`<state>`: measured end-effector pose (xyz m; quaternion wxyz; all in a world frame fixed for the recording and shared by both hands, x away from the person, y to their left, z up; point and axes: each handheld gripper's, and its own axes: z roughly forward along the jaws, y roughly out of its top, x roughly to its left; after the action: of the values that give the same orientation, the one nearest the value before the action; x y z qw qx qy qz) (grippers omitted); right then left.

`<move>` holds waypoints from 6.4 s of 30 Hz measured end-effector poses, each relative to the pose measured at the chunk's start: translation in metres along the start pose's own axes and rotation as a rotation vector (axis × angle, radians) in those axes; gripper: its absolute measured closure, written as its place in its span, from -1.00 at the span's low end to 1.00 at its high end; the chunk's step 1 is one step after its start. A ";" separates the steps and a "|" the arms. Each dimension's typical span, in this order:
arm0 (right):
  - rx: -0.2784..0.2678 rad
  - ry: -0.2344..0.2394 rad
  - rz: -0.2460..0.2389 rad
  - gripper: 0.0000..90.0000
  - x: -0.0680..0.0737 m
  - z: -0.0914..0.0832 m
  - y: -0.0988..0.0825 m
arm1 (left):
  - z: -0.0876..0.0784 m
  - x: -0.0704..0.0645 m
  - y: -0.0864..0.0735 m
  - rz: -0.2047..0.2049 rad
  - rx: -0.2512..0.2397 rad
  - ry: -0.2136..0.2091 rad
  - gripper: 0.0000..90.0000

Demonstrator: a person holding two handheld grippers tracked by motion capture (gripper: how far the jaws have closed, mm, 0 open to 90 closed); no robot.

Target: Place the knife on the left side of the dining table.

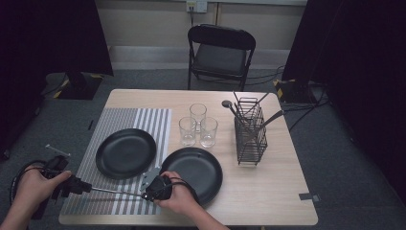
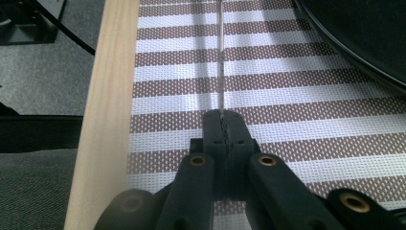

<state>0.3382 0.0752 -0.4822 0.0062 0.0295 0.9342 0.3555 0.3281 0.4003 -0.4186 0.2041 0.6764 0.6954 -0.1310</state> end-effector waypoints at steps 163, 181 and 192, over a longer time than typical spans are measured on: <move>0.048 -0.036 -0.088 0.82 0.006 -0.001 0.000 | 0.040 -0.093 0.032 0.305 -0.144 -0.103 -0.32; 0.075 0.005 -0.041 0.73 -0.001 -0.002 0.003 | 0.041 -0.091 0.031 0.301 -0.149 -0.093 -0.32; 0.065 0.018 -0.004 0.74 -0.003 -0.002 0.002 | 0.041 -0.092 0.031 0.301 -0.148 -0.099 -0.32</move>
<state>0.3413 0.0752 -0.4797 -0.0027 0.0247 0.9453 0.3252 0.3632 0.3019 -0.4095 0.3048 0.7486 0.5832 -0.0804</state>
